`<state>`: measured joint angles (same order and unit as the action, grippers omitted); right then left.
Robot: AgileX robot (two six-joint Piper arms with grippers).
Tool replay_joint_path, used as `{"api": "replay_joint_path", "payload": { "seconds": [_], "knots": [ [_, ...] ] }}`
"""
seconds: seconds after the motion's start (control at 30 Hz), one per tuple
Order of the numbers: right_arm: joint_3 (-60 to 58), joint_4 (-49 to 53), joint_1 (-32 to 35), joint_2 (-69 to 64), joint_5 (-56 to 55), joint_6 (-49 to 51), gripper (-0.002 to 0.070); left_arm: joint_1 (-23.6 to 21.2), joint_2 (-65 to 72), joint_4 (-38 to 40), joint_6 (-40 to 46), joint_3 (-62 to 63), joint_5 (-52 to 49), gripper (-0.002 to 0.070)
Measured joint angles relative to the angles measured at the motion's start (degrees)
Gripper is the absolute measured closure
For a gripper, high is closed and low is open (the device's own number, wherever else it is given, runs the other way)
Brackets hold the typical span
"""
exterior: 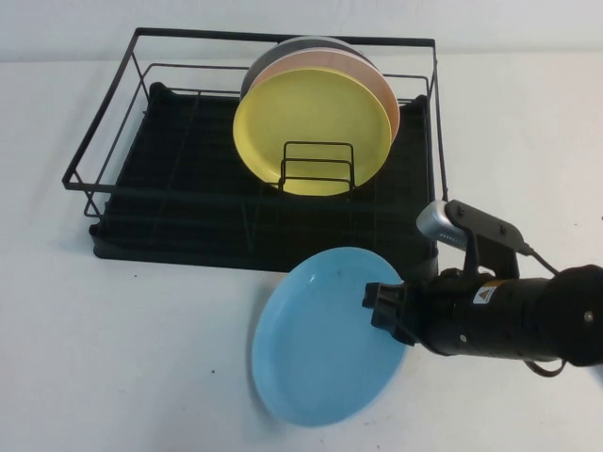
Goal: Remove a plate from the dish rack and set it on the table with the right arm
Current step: Place the plate from the table
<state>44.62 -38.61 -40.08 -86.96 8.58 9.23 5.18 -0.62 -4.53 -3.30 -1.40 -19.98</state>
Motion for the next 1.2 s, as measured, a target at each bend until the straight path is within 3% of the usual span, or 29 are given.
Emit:
{"api": "replay_joint_path", "payload": {
  "seconds": [0.63,1.0,1.2],
  "knots": [
    [1.1,-4.5,1.1,-7.9,-5.7,1.4,0.0575,0.0,0.0,0.0,0.0,0.0,0.0,0.0679],
    [0.9,-1.7,1.1,-11.4,-5.3,-1.0,0.0302,0.0,0.0,0.0,0.0,0.0,0.0,0.0679],
    [0.5,2.8,1.6,-7.6,-3.8,-1.0,0.0273,0.0,0.0,0.0,0.0,0.0,0.0,0.0679]
  ]
}}
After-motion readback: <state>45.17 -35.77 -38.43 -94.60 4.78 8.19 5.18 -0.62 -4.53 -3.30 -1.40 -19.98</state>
